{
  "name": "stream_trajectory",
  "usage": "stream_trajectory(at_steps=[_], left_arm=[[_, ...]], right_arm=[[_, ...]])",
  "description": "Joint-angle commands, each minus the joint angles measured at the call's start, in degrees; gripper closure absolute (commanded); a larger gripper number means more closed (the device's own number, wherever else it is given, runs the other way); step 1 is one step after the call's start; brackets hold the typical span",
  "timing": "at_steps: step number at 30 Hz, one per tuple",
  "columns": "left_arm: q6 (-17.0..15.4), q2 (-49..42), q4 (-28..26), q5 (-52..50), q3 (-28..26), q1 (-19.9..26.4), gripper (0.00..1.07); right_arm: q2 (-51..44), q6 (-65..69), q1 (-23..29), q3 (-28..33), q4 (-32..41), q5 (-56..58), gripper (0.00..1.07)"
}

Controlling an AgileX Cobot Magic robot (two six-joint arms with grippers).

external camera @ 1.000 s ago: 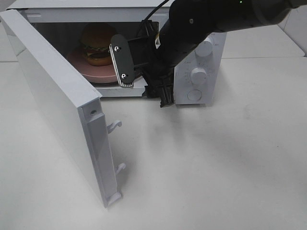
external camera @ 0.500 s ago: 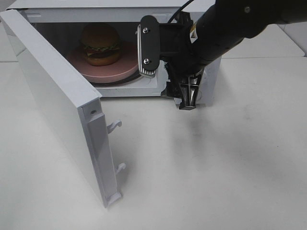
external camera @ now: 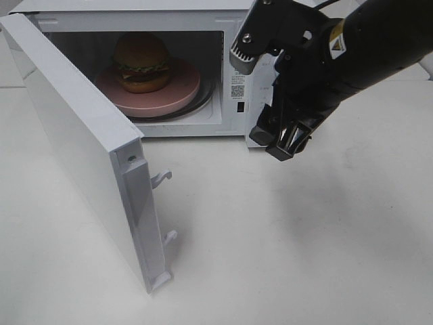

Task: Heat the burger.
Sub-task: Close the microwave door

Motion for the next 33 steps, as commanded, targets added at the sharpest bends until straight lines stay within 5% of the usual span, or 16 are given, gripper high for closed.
stream_trajectory(at_steps=[1, 15, 33], left_arm=[[0.0, -1.15, -0.4, -0.74, 0.0, 0.17, 0.17], [0.0, -1.15, -0.4, -0.74, 0.0, 0.17, 0.17], [0.0, -1.15, -0.4, -0.74, 0.0, 0.17, 0.17]], right_arm=[[-3.44, 9.0, -0.17, 1.32, -0.11, 5.16, 0.31], [-14.27, 24.35, -0.17, 1.6, 0.29, 29.56, 0.31], [-33.0, 25.55, -0.23, 10.31, 0.4, 36.84, 0.31]])
